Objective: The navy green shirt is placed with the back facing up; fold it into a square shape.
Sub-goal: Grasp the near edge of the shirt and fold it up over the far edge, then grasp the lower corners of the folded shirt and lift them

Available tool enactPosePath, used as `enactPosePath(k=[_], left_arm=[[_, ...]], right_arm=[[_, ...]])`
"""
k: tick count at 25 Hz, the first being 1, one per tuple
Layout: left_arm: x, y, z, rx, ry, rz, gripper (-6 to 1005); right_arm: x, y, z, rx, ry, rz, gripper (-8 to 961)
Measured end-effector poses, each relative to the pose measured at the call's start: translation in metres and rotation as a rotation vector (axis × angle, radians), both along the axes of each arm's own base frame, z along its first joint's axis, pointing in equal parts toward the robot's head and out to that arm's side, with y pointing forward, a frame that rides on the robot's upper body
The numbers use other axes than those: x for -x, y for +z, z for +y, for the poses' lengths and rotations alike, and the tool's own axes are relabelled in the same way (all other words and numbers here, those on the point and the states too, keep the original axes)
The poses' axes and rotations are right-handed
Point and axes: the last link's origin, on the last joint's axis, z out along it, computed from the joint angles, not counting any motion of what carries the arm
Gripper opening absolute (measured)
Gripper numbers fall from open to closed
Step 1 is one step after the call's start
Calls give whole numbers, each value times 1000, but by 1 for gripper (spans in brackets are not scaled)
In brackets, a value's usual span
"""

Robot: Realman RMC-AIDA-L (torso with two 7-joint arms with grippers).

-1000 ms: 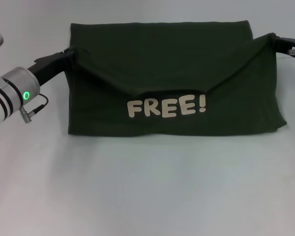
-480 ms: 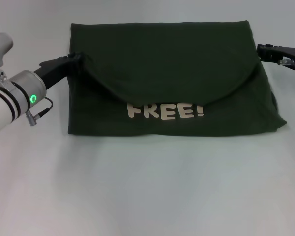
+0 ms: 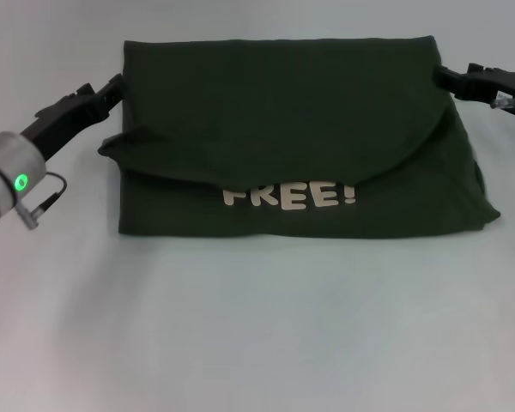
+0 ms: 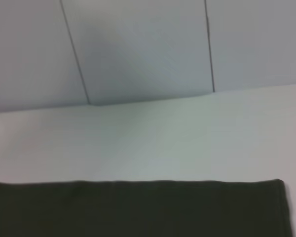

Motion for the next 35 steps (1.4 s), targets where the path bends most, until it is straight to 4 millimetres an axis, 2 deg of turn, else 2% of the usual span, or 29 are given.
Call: enactPosePath(k=[2, 3, 6, 10, 11, 15, 17, 25, 35], left_arm=[[1, 2, -13, 14, -63, -37, 534], [2, 2, -28, 43, -128, -47, 555], [5, 3, -41, 62, -168, -52, 618], [12, 4, -76, 106, -260, -73, 702], [12, 4, -76, 106, -260, -73, 740], [24, 1, -97, 137, -270, -43, 892], [31, -2, -104, 145, -263, -18, 892], [49, -12, -115, 257, -243, 152, 893], [56, -32, -104, 321, -205, 304, 892]], right_arm=[[-2, 1, -7, 8, 26, 41, 592], [-4, 2, -14, 14, 44, 68, 611], [-12, 2, -33, 38, 88, 132, 669], [-25, 10, -65, 60, 126, 226, 715], [-25, 10, -65, 60, 126, 226, 720], [-36, 12, -86, 86, 120, 287, 727], [-42, 12, -96, 97, 109, 312, 726], [-53, 22, -119, 157, 97, 404, 722], [-53, 19, -122, 216, 59, 440, 718]])
